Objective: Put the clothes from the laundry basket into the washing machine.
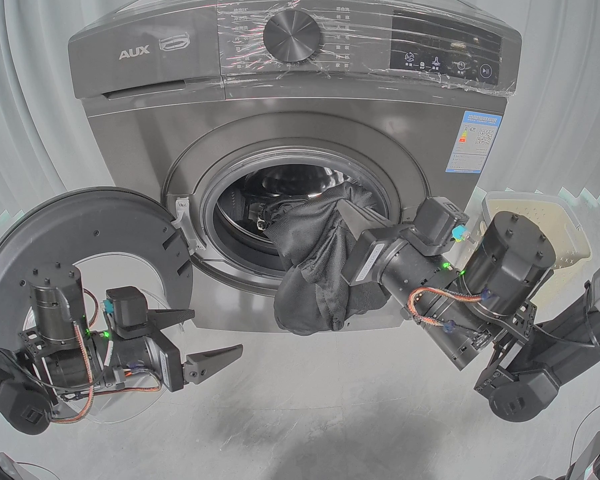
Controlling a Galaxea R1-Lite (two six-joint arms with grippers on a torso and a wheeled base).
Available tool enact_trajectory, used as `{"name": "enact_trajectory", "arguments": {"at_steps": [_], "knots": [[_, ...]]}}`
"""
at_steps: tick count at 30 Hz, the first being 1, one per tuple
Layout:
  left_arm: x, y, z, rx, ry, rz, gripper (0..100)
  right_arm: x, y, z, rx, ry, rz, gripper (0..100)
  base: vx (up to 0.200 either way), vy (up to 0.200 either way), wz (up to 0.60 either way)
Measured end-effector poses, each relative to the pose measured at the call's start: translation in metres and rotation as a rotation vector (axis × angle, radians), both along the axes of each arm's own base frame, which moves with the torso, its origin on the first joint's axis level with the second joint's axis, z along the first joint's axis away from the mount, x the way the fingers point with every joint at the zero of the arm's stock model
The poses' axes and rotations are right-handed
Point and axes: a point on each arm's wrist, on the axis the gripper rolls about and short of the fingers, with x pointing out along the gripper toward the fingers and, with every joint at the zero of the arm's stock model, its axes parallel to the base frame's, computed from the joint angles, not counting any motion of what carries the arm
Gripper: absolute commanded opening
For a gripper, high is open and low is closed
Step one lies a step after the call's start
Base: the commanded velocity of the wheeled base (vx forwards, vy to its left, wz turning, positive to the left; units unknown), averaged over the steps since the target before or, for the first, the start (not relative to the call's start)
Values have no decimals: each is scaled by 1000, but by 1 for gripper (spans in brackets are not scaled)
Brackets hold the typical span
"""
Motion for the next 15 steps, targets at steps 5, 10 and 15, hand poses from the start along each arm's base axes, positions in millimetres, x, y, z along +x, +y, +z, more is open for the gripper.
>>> {"name": "enact_trajectory", "arguments": {"at_steps": [5, 10, 15], "knots": [[15, -8, -9, -5, -13, -8, 100, -1, 2, -1, 0, 0, 6, 0, 0, 0, 0], [26, -18, -20, -5, -13, -26, 100, -1, 4, -2, 5, -4, 9, 0, 0, 0, 0], [32, -27, -28, -16, -21, -48, 100, 0, 6, -6, 5, -4, 10, 0, 0, 0, 0]]}}
